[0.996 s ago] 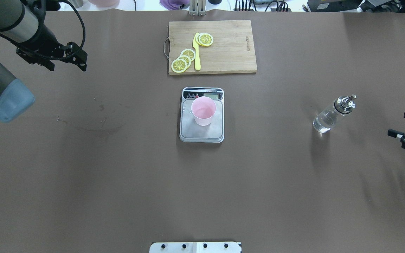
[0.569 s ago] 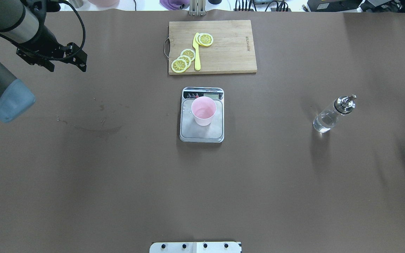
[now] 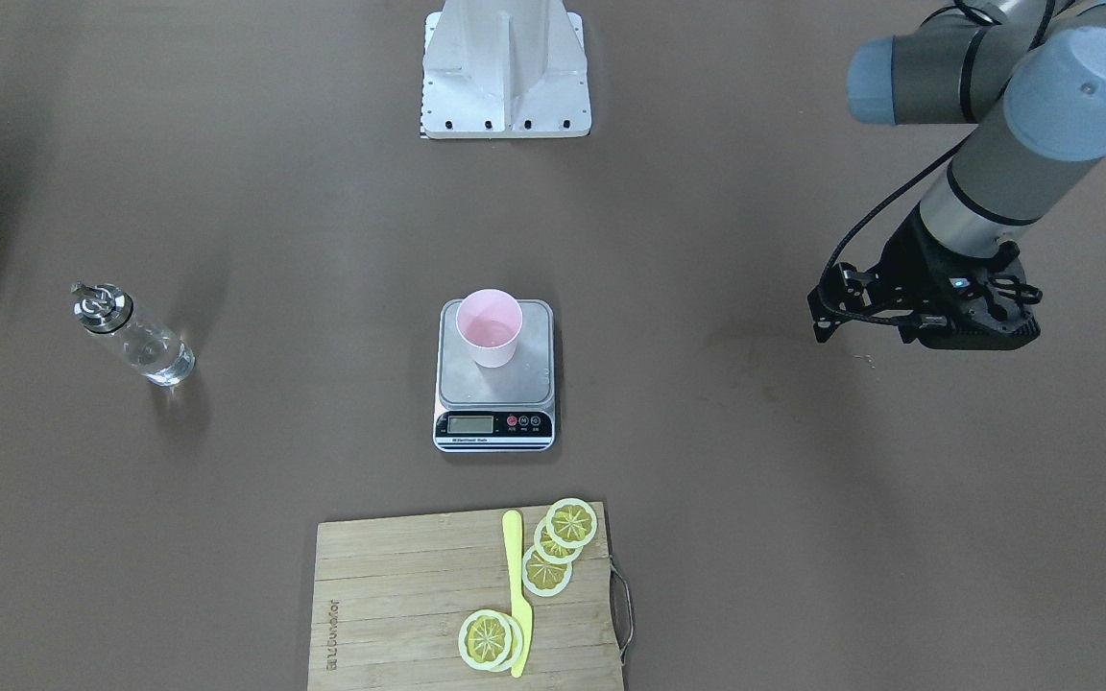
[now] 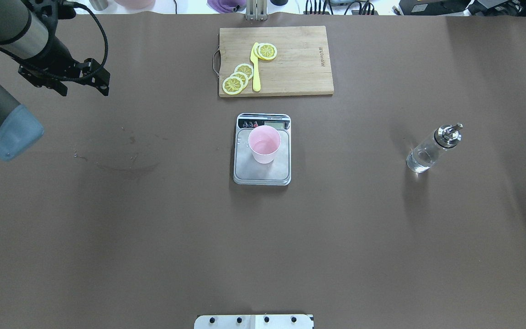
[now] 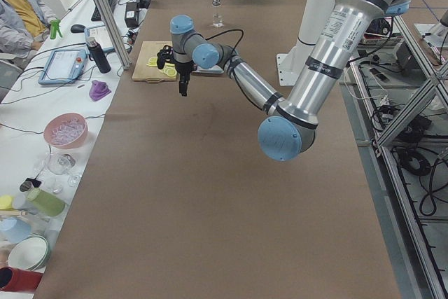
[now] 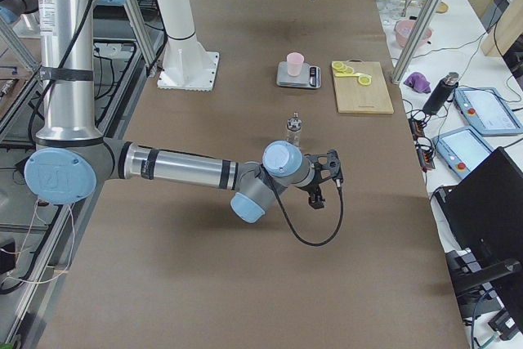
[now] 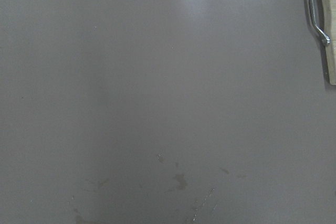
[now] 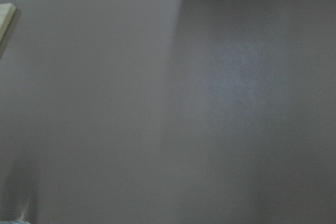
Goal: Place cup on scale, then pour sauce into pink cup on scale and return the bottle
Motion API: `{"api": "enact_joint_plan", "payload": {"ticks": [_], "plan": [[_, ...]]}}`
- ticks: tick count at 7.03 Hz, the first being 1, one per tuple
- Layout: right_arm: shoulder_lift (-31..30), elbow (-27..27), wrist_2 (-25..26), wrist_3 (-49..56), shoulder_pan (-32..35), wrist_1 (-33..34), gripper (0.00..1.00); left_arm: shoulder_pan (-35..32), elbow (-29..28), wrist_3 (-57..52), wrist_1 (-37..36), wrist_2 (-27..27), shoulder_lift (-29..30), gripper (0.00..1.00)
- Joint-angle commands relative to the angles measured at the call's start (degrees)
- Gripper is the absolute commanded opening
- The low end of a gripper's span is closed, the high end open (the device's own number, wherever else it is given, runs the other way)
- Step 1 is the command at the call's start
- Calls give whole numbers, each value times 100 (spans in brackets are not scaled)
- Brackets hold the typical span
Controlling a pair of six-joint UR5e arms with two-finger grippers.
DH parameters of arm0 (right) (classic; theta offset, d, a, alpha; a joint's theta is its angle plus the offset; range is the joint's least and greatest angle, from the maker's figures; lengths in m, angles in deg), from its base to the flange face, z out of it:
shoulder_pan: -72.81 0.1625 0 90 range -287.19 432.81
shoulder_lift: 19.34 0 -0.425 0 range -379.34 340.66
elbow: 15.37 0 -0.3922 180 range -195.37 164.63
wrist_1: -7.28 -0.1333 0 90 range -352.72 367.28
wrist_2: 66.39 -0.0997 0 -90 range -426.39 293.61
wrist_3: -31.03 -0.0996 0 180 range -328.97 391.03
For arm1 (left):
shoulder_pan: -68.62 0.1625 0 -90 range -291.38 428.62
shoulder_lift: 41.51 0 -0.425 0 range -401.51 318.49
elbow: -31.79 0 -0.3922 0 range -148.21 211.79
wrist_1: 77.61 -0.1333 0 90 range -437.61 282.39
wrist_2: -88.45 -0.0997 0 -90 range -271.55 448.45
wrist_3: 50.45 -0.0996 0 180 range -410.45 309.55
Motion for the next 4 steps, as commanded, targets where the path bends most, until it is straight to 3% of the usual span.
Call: {"api": "enact_joint_plan", "payload": {"ticks": [1,3,4], "plan": [[42,72,65,1450,63,1916,100,-9,39,-12,6,3,-103,97],[348,81,266,3316,519,3448,100,-35,57,-169,32,-6,-304,97],[489,81,275,3906,713,3873,100,-209,48,-797,6,-6,-497,97]]}}
